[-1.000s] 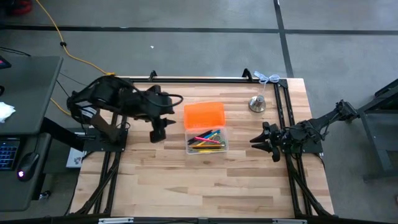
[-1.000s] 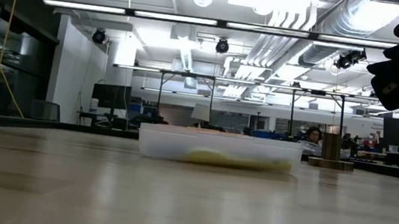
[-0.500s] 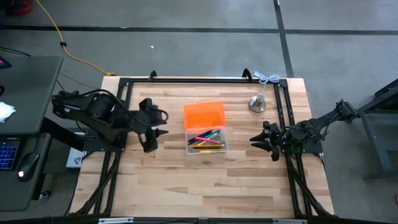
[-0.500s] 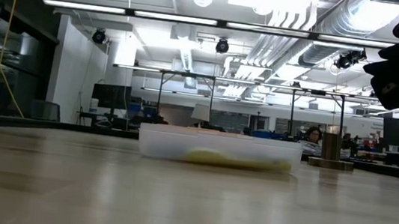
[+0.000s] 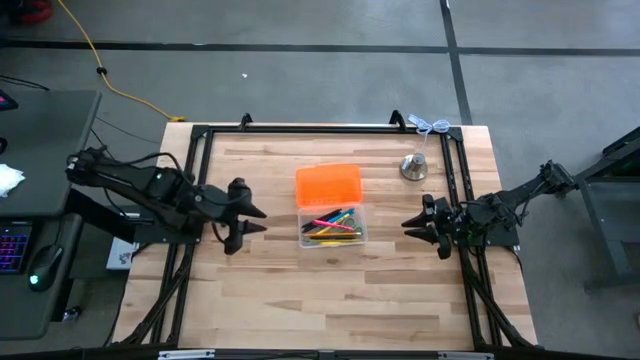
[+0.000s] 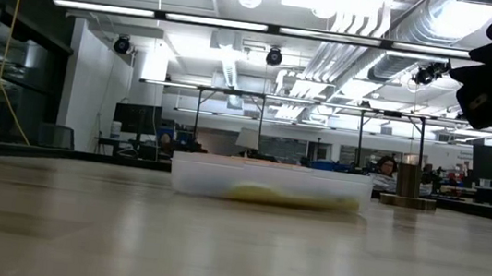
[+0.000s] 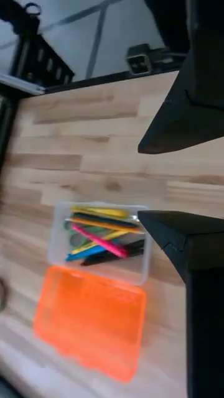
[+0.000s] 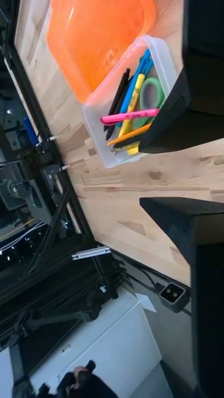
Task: Pick & place school supplies into a supply box
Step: Return to Home Position
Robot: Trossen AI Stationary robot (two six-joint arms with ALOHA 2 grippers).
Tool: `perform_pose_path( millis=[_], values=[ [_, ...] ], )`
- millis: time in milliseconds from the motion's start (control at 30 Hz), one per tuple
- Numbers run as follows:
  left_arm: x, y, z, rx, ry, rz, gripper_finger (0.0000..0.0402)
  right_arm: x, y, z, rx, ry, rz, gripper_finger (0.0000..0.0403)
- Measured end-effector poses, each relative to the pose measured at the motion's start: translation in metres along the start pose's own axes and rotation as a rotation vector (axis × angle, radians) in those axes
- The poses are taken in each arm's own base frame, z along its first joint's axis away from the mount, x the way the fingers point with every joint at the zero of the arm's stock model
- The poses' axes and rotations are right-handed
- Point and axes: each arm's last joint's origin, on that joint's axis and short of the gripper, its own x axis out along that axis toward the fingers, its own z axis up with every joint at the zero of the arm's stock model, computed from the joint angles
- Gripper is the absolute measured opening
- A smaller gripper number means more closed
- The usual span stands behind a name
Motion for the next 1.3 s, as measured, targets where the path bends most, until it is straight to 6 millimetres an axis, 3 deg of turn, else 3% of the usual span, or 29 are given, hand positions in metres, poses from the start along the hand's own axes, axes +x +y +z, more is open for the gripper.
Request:
perform_pose_path(
  millis=[467,800,1000,1300],
  values=[
    [0.029,0.019,-0.066,-0.078,-0.076,-0.137,0.0189,-0.001,0.001,0.004,0.015,-0.046,0.003,0.0103],
    [0.049,0.024,-0.089,-0.102,-0.105,-0.177,0.0189,-0.003,0.002,0.006,0.019,-0.064,0.017,0.0103],
    [0.053,0.031,-0.108,-0.116,-0.15,-0.2,0.0189,-0.003,0.002,0.006,0.021,-0.063,0.02,0.0103],
    [0.042,0.045,-0.13,-0.139,-0.236,-0.221,0.0189,-0.004,0.002,0.008,0.023,-0.094,0.01,0.0103]
  ],
)
